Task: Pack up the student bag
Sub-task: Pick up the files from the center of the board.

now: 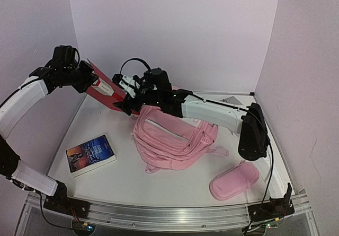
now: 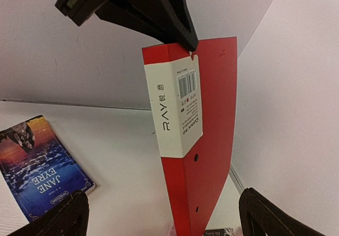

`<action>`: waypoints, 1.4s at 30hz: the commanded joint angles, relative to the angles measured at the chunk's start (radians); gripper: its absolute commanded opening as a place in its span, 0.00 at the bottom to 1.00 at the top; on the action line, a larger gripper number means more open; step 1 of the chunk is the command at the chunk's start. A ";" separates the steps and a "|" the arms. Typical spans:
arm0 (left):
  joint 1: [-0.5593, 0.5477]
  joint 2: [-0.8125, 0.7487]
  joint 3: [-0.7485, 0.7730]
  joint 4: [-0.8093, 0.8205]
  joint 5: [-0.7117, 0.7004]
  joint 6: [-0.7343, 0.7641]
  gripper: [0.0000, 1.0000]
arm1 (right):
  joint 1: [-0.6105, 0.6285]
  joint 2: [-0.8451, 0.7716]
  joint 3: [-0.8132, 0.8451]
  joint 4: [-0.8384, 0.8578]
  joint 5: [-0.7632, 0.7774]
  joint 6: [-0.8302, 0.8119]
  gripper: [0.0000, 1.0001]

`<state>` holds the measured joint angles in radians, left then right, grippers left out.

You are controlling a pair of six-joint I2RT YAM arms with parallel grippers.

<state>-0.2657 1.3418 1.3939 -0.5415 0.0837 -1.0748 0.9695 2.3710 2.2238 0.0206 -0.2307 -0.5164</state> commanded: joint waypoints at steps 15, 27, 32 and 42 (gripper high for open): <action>-0.142 -0.013 0.142 0.082 0.113 0.021 0.00 | -0.005 0.055 0.010 0.179 -0.060 -0.056 0.77; -0.162 -0.056 0.097 0.101 0.167 0.031 0.00 | -0.006 0.108 0.066 0.182 -0.092 -0.078 0.67; -0.165 -0.059 0.108 0.112 0.219 0.048 0.00 | -0.006 0.143 0.110 0.212 -0.078 -0.073 0.63; -0.169 -0.082 0.101 0.130 0.256 0.073 0.00 | -0.007 0.150 0.140 0.254 -0.043 -0.017 0.24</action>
<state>-0.4042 1.3320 1.4597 -0.5510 0.1957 -1.0251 0.9524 2.5046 2.3260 0.2383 -0.2687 -0.5689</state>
